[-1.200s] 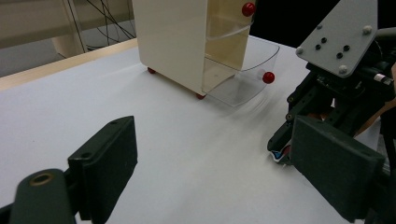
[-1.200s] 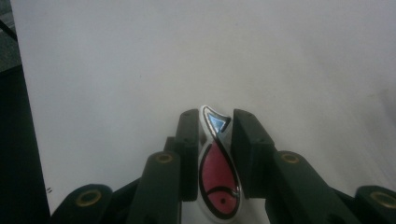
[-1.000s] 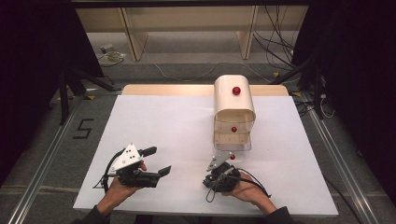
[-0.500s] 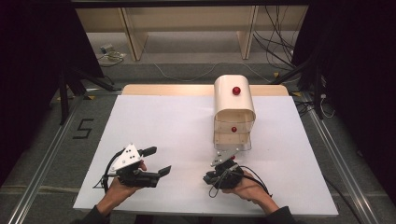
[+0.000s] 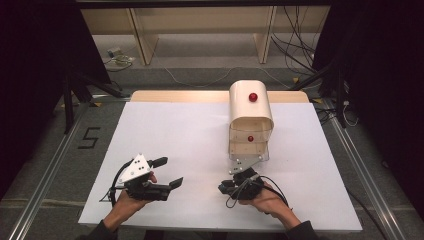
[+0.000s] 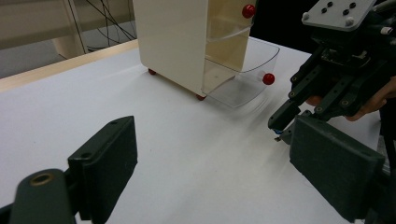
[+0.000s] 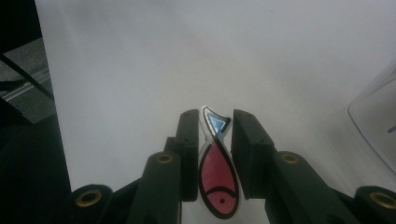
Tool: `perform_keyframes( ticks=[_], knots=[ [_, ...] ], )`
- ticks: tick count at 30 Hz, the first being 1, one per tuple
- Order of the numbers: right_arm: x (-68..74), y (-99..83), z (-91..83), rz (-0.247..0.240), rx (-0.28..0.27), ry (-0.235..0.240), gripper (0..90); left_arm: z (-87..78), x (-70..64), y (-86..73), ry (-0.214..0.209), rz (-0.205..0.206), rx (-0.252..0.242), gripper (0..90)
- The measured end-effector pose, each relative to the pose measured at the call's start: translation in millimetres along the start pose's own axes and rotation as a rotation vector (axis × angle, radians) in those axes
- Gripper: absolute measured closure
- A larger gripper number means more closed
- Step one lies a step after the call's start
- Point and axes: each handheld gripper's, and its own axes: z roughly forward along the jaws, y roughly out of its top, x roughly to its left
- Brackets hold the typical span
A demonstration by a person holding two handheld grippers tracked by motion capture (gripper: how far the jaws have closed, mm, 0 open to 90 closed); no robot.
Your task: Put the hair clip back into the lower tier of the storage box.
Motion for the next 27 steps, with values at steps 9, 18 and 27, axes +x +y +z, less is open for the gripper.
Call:
perform_keyframes(
  ticks=[9,18,27],
  knots=[
    [0.4,1.2,-3.6,0.011,-0.031,-0.008,73.4,-0.6,0.0,0.2,0.000,0.002,-0.001,14.8],
    [-0.1,2.0,-6.3,0.011,-0.053,-0.010,73.4,-0.8,0.2,0.2,0.000,0.001,-0.001,14.8],
    [-0.9,3.1,-10.1,0.020,-0.079,-0.008,73.4,-0.7,0.3,0.2,0.000,0.001,0.000,14.8]
  ],
)
